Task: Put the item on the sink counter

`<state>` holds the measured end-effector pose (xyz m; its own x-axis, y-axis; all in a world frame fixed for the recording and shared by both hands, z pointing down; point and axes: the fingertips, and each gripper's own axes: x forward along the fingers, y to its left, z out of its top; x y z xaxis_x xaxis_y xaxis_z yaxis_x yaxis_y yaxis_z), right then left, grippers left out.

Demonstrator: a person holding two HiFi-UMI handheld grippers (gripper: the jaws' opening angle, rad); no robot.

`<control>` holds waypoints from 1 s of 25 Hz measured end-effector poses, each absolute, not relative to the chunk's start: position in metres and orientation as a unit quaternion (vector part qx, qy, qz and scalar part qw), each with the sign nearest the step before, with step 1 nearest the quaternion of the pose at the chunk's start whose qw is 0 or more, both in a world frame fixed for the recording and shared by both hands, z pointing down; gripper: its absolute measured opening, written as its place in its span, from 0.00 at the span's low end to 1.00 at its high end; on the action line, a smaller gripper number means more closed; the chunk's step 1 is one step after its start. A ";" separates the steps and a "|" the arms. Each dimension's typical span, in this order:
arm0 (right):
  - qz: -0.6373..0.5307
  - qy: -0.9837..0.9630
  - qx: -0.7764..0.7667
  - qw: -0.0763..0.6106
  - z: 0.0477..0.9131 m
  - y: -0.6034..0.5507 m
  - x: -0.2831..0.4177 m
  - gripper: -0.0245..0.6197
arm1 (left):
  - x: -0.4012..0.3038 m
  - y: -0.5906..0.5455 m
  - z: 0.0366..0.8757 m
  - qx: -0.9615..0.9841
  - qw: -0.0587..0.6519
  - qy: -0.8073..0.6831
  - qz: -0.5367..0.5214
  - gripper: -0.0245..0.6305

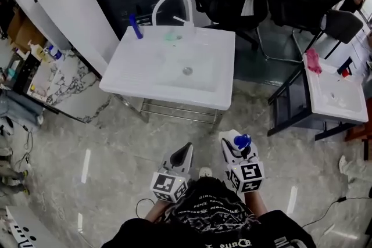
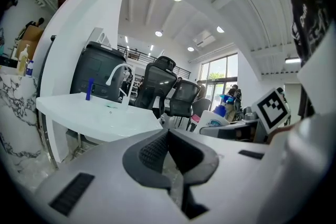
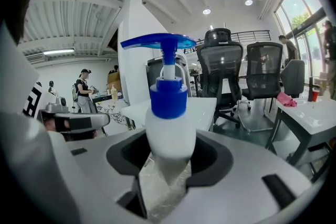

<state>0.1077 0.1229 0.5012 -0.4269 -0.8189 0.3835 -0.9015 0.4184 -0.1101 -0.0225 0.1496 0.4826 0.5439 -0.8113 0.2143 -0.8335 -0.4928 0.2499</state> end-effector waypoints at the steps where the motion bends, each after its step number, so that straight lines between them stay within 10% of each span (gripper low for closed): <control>1: 0.151 -0.831 0.518 0.136 0.501 0.117 0.111 0.35 | -0.018 0.144 0.483 0.864 0.164 -0.475 0.034 0.05; 25: 0.158 -0.777 0.595 0.131 0.498 -0.045 0.135 0.35 | -0.008 -0.063 0.490 0.891 0.174 -0.418 0.024 0.05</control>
<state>0.1346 -0.0449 0.4981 -0.2582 -0.8833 0.3913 -0.9659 0.2430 -0.0889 -0.0083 -0.0633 0.4895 0.6499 -0.7362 0.1887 -0.7532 -0.5905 0.2900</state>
